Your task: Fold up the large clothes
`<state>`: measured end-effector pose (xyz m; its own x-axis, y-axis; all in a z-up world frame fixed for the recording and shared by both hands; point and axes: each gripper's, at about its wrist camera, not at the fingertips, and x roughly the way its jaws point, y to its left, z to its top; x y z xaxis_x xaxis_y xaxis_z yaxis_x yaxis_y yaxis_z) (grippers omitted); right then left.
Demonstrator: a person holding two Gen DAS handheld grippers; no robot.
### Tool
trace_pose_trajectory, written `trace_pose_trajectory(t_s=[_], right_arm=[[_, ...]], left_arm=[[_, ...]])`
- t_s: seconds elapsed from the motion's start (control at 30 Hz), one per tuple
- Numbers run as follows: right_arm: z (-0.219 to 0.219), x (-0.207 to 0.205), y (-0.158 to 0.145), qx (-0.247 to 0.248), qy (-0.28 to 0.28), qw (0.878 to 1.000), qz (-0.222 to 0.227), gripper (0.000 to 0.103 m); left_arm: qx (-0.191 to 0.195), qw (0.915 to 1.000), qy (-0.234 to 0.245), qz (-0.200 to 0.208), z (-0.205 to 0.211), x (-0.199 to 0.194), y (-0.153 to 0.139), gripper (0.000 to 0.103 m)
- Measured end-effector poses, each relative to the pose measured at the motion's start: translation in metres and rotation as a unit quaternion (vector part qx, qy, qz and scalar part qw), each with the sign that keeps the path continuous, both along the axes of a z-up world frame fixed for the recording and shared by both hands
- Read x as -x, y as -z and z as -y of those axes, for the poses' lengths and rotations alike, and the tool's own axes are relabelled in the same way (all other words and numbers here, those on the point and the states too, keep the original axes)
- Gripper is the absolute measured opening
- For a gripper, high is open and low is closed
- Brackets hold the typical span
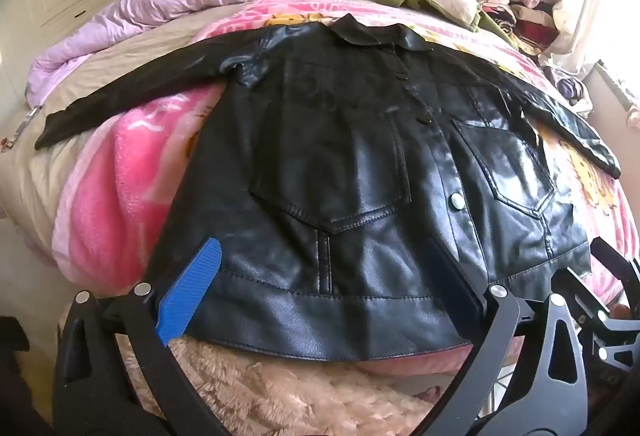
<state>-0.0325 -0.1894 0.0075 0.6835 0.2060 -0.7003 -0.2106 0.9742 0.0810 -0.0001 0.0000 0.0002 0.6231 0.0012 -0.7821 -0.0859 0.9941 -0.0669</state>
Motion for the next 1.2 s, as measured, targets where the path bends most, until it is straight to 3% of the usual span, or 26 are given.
trace_pose_trajectory(t_s=[0.4,1.2], right_arm=[[-0.001,0.004,-0.015,0.003,0.003,1.000,0.012,0.099],[-0.002,0.005,-0.014,0.002,0.000,1.000,0.014,0.099]], left_arm=[[-0.002,1.0000,0.000,0.005,0.004,0.002,-0.005,0.094],[-0.002,1.0000,0.004,0.007,0.001,0.003,-0.008,0.094]])
